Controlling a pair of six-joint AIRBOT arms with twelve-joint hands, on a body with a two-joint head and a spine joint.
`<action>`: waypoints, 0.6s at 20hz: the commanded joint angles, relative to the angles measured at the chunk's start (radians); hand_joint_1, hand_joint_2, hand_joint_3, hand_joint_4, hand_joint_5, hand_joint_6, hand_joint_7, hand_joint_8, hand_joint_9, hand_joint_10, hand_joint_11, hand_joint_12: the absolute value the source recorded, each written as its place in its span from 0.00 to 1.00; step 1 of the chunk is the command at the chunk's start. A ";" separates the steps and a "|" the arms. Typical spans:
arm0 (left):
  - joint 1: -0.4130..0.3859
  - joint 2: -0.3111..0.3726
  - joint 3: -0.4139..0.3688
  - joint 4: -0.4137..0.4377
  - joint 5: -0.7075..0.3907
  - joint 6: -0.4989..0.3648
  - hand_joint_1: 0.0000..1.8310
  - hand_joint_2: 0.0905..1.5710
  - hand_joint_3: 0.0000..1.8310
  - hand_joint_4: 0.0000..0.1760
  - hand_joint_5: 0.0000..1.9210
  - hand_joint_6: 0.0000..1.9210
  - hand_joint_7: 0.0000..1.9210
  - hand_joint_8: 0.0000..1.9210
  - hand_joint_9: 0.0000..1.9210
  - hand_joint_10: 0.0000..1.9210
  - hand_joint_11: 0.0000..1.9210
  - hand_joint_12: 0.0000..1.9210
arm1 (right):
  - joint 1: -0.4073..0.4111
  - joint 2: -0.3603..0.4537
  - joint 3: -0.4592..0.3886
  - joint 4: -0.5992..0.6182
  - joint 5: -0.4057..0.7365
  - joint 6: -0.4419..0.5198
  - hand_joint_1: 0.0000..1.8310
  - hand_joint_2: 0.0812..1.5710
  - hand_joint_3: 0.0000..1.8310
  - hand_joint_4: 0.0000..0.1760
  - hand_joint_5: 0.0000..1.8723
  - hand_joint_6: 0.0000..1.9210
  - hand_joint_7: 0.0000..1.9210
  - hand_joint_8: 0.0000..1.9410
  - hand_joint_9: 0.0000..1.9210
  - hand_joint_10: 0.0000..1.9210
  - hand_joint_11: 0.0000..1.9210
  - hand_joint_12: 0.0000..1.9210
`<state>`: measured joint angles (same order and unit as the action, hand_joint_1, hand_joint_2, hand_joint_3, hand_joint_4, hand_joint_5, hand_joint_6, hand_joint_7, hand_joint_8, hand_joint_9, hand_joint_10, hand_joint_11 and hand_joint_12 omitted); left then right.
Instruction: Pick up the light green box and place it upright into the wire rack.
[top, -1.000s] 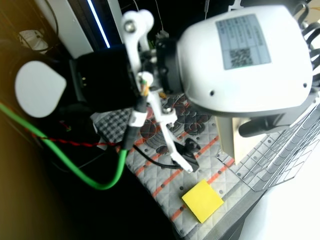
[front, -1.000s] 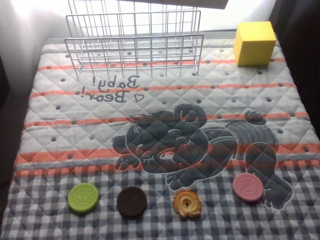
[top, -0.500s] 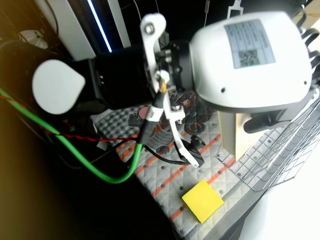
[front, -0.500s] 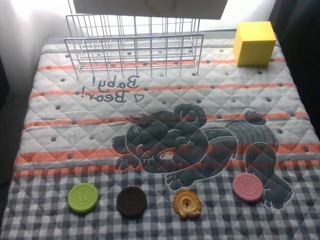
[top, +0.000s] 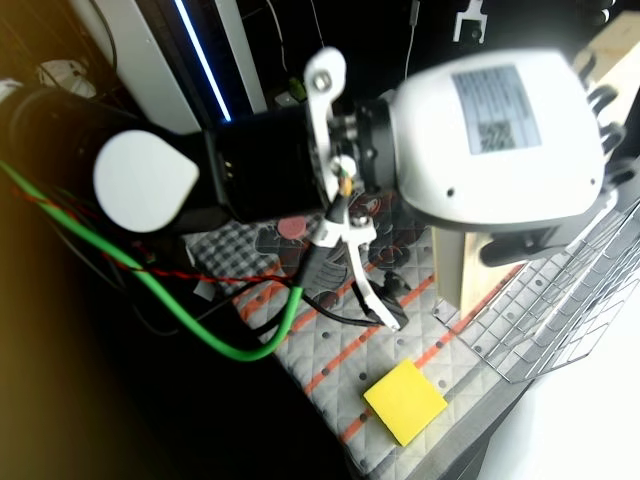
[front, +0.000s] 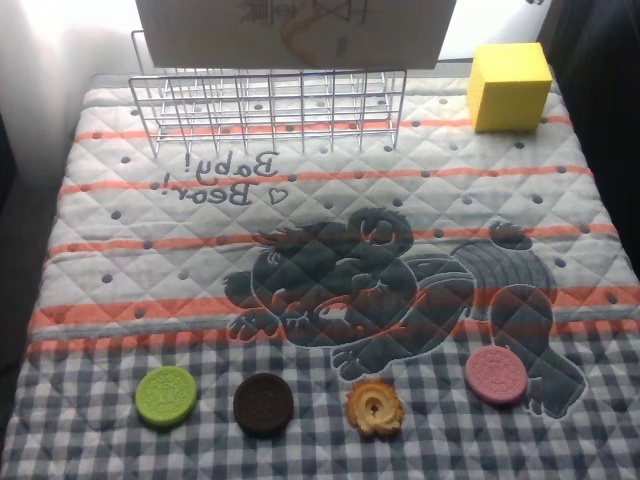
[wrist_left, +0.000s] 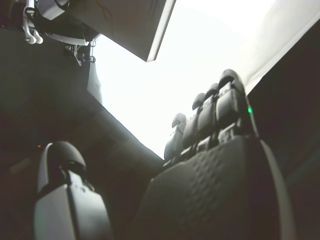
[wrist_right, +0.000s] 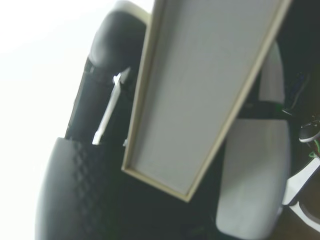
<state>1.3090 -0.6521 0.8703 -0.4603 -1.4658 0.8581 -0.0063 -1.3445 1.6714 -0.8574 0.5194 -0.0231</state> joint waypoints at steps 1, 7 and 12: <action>-0.005 0.000 0.005 -0.009 -0.120 -0.013 0.30 0.48 0.00 1.00 0.00 0.00 0.00 0.00 0.00 0.00 0.00 0.00 | 0.011 0.006 0.007 0.059 0.081 0.005 0.64 0.69 0.00 0.00 0.53 0.49 0.84 0.04 0.92 0.22 0.75 0.61; -0.005 -0.001 0.006 -0.008 -0.121 -0.018 0.31 0.48 0.00 1.00 0.00 0.00 0.00 0.00 0.00 0.00 0.00 0.00 | -0.002 -0.006 0.028 0.058 0.079 0.005 0.64 0.69 0.00 0.00 0.54 0.48 0.80 0.00 0.89 0.21 0.75 0.61; -0.005 -0.006 0.009 -0.005 -0.123 -0.025 0.31 0.48 0.00 1.00 0.00 0.00 0.00 0.00 0.00 0.00 0.00 0.00 | -0.020 -0.027 0.049 0.058 0.079 0.006 0.65 0.67 0.00 0.00 0.57 0.43 0.82 0.00 0.90 0.22 0.80 0.57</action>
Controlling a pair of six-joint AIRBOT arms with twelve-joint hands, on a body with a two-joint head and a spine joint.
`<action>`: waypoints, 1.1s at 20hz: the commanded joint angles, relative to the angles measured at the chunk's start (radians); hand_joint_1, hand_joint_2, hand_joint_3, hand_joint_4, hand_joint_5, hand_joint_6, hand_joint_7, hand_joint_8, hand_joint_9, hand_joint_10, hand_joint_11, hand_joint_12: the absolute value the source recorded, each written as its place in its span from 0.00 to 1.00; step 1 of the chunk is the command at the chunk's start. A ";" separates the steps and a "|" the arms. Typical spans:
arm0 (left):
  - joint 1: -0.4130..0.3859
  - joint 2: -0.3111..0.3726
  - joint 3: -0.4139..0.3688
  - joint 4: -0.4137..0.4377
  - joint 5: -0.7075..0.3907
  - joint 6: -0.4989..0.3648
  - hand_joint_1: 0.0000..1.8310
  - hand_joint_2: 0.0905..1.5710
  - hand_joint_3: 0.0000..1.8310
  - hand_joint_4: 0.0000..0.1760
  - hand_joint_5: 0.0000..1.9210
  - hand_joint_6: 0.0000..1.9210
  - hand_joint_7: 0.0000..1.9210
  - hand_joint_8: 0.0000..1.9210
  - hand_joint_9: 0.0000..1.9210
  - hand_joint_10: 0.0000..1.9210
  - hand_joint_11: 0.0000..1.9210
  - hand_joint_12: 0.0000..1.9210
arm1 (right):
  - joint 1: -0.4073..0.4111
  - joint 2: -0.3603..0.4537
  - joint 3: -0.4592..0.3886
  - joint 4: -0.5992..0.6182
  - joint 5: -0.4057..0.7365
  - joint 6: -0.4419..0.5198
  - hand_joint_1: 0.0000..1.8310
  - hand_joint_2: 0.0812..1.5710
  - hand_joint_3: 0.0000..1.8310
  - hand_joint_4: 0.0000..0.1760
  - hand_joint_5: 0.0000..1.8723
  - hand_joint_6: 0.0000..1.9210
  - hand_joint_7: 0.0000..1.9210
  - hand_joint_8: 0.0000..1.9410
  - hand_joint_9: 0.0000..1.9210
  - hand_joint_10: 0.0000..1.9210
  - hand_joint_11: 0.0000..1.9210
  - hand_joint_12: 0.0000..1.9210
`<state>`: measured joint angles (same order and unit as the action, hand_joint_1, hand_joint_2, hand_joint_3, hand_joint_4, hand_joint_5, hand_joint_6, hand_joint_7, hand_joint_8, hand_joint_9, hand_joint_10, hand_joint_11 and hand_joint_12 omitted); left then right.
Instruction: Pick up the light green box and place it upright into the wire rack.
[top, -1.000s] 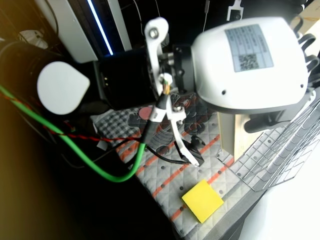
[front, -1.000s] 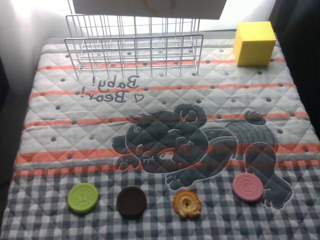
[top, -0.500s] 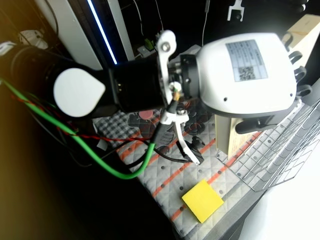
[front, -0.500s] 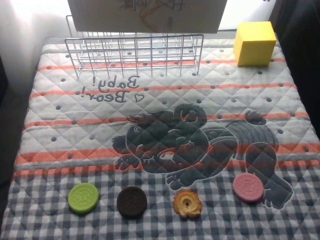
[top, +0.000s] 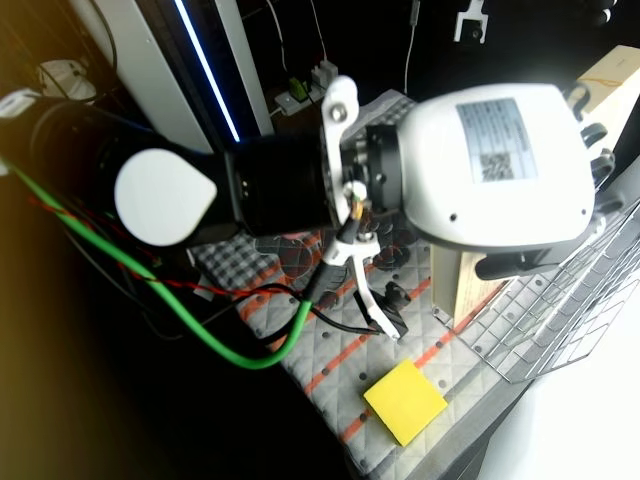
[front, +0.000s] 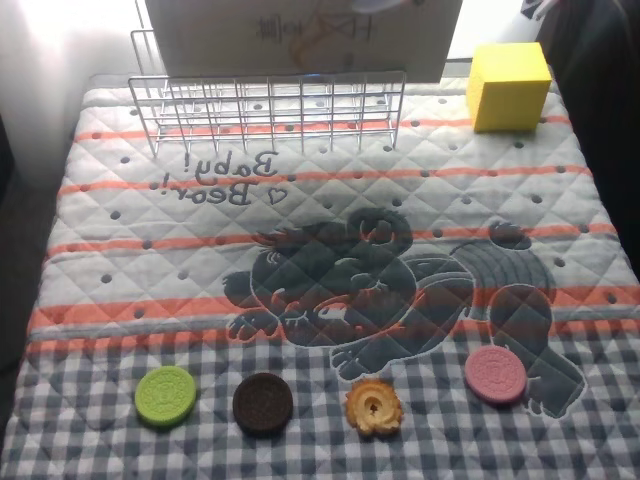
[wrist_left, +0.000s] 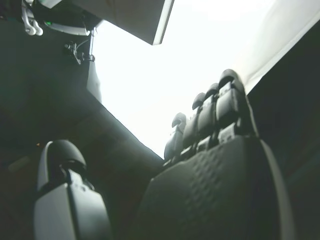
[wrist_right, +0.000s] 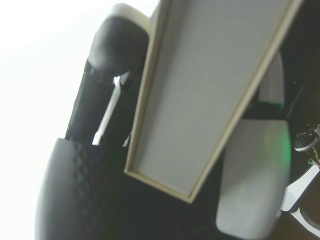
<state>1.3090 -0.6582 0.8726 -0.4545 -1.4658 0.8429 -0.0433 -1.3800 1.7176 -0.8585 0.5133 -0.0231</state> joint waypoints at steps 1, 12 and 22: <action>-0.005 0.000 0.008 -0.011 -0.123 -0.012 0.32 0.48 0.00 1.00 0.00 0.00 0.00 0.00 0.00 0.00 0.00 0.00 | 0.015 0.005 0.006 0.059 0.085 0.006 0.65 0.67 0.00 0.00 0.57 0.43 0.83 0.00 0.91 0.22 0.81 0.57; -0.005 -0.007 0.012 -0.008 -0.131 -0.027 0.30 0.49 0.00 1.00 0.00 0.00 0.00 0.00 0.00 0.00 0.00 0.00 | -0.035 -0.036 0.047 0.060 0.085 0.015 0.65 0.66 0.00 0.00 0.58 0.40 0.82 0.00 0.90 0.19 0.83 0.49; -0.005 -0.011 0.013 -0.008 -0.134 -0.033 0.31 0.48 0.00 1.00 0.00 0.00 0.00 0.00 0.00 0.00 0.00 0.00 | -0.063 -0.063 0.083 0.062 0.079 0.022 0.71 0.63 0.00 0.00 0.60 0.27 0.70 0.28 0.88 0.22 0.78 0.61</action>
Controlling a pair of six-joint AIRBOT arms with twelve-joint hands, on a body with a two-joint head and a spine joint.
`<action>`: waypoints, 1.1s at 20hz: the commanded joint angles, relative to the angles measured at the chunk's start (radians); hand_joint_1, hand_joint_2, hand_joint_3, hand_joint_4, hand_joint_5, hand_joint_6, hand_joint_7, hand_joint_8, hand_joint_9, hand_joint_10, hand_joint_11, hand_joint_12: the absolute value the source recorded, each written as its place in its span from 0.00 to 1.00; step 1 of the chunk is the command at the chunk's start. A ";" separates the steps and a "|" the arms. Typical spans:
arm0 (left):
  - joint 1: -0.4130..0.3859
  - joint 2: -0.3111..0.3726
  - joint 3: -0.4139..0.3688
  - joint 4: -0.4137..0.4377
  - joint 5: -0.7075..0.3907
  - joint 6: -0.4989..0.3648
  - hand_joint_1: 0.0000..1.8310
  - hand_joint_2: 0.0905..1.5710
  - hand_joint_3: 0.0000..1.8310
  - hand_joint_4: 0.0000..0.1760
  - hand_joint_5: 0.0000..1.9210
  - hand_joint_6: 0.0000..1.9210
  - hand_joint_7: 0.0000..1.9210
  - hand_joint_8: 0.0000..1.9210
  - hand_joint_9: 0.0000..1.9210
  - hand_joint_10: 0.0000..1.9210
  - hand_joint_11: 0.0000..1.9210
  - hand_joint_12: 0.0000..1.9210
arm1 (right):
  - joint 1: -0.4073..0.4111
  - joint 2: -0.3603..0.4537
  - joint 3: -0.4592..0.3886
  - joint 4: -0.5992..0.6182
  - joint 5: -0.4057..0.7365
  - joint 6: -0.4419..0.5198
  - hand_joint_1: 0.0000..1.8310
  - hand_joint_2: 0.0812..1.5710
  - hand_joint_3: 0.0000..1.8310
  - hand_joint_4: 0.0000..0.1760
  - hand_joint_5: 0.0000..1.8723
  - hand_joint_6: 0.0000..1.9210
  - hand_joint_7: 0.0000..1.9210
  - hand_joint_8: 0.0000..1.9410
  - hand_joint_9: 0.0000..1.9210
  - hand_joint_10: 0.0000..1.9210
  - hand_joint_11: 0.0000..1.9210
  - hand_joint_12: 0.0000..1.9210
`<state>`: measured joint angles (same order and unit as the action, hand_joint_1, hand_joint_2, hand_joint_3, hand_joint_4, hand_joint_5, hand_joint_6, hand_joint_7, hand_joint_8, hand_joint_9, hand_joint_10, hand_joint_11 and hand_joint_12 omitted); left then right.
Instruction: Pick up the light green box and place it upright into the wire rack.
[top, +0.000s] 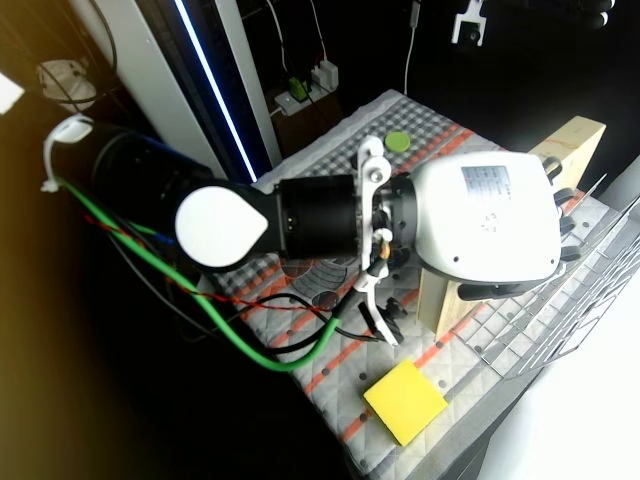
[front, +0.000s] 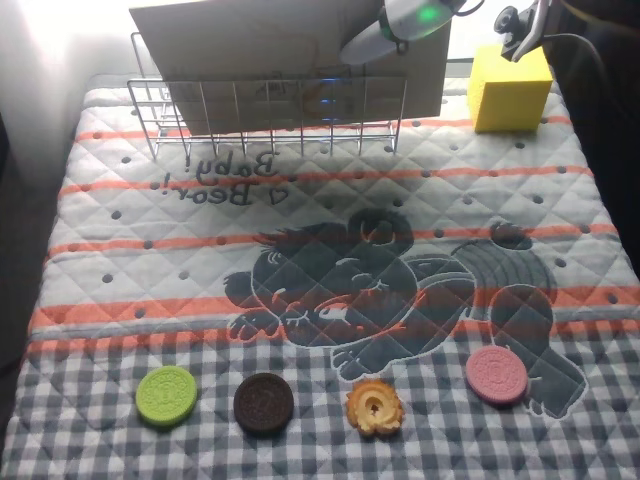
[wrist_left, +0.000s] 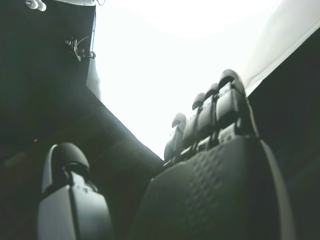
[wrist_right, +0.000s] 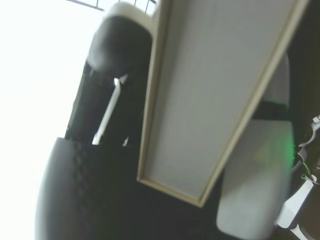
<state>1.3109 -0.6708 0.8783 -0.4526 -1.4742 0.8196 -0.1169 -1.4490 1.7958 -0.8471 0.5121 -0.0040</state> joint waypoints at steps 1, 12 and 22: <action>-0.007 0.002 0.008 -0.010 -0.126 -0.010 0.32 0.48 0.00 1.00 0.00 0.00 0.00 0.00 0.00 0.00 0.00 0.00 | 0.008 0.003 0.009 0.057 0.080 0.003 0.71 0.63 0.00 0.00 0.59 0.29 0.70 0.29 0.87 0.22 0.78 0.59; -0.007 -0.003 0.009 -0.010 -0.129 -0.013 0.32 0.49 0.00 1.00 0.00 0.00 0.00 0.00 0.00 0.00 0.00 0.00 | -0.013 0.007 0.017 0.118 0.091 0.003 0.30 0.52 0.00 1.00 0.00 0.00 0.00 0.00 0.05 0.00 0.00 0.51; -0.007 -0.008 0.002 -0.016 -0.183 -0.018 0.34 0.49 0.00 1.00 0.00 0.00 0.00 0.00 0.00 0.00 0.00 0.00 | -0.073 0.282 -0.200 0.317 0.369 -0.059 0.29 0.51 0.00 1.00 0.00 0.00 0.00 0.00 0.00 0.00 0.00 0.00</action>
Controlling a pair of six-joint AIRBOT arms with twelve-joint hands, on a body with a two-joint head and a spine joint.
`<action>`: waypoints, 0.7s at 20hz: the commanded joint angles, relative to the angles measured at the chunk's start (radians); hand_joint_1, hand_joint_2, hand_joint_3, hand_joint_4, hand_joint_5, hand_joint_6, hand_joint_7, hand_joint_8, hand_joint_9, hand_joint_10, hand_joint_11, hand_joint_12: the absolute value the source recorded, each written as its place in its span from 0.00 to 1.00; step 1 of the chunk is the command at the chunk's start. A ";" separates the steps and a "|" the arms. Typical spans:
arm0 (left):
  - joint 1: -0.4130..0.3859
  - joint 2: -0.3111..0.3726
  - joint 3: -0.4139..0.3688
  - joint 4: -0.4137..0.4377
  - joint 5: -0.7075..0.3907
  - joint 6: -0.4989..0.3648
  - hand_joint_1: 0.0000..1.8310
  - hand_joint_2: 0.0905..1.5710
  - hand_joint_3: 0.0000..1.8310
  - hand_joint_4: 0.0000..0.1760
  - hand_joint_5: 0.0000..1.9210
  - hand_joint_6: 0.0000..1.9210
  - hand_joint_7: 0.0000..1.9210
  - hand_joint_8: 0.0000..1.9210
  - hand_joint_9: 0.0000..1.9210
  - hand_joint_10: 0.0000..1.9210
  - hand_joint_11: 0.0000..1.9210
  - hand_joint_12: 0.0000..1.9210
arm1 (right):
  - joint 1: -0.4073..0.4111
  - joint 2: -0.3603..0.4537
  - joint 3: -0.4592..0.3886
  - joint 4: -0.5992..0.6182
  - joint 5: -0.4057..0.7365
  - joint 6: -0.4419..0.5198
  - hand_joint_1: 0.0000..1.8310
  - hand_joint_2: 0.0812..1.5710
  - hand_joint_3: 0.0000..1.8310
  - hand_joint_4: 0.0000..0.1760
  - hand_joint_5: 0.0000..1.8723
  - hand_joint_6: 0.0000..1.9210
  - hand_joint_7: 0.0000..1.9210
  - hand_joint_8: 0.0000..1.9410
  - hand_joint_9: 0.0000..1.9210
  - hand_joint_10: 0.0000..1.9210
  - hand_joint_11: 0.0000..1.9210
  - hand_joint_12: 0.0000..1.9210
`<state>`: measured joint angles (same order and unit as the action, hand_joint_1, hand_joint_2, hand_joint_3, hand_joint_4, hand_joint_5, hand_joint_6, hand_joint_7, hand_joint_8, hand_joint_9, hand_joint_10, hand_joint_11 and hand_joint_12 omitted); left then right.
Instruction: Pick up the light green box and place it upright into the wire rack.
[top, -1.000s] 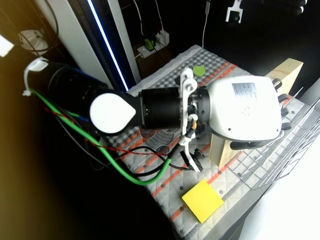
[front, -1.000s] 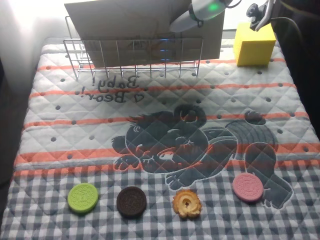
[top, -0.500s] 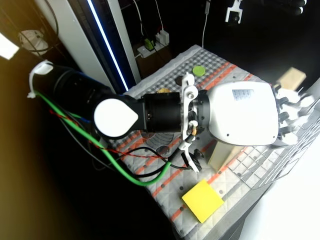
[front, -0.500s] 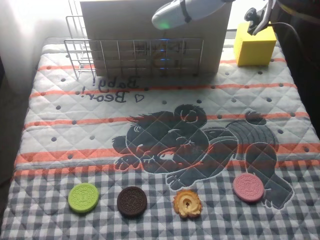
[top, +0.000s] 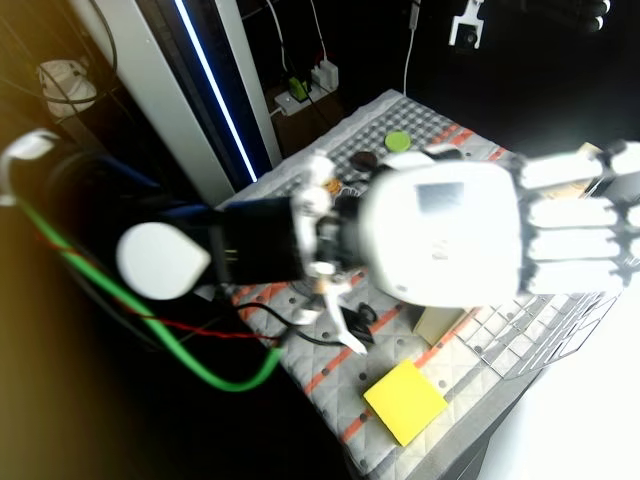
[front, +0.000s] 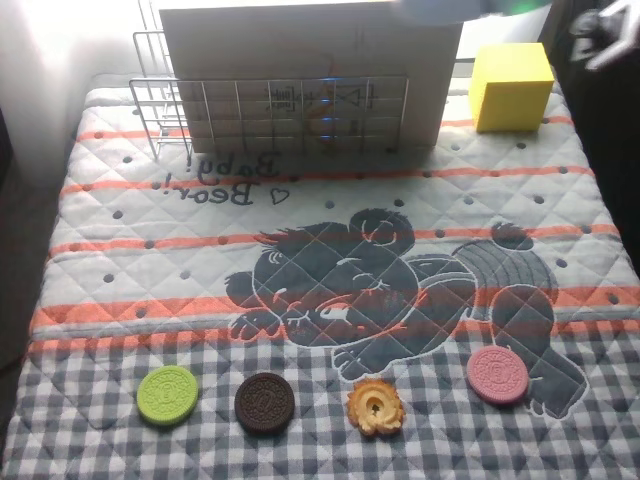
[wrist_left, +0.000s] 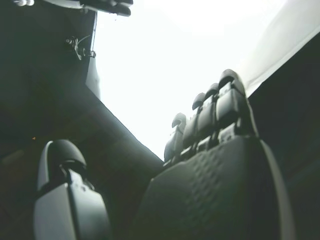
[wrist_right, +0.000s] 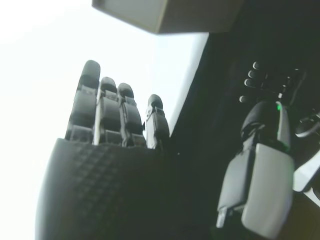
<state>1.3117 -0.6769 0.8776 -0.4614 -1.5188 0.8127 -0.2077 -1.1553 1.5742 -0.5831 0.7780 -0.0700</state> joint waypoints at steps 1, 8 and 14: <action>-0.008 -0.004 0.000 -0.007 -0.164 -0.013 0.33 0.49 0.00 1.00 0.00 0.00 0.00 0.00 0.00 0.00 0.00 0.00 | -0.012 0.038 -0.024 0.080 0.159 -0.009 0.28 0.52 0.00 1.00 0.00 0.00 0.00 0.00 0.00 0.00 0.00 0.00; -0.041 -0.044 0.022 0.039 -0.212 -0.092 0.35 0.48 0.00 0.98 0.00 0.00 0.00 0.00 0.00 0.00 0.00 0.00 | -0.459 0.227 -0.295 0.421 0.599 -0.153 0.34 0.48 0.00 1.00 0.00 0.00 0.00 0.00 0.00 0.00 0.00 0.00; -0.103 -0.074 0.022 0.119 -0.212 -0.145 0.36 0.45 0.00 1.00 0.00 0.00 0.00 0.00 0.00 0.00 0.01 0.00 | -0.831 0.273 -0.412 0.674 0.912 -0.182 0.43 0.60 0.00 0.80 0.04 0.00 0.00 0.00 0.00 0.00 0.00 0.00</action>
<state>1.2171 -0.7559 0.8932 -0.3244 -1.6138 0.6754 -1.0637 -0.8845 1.1614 0.0776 1.5581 -0.2565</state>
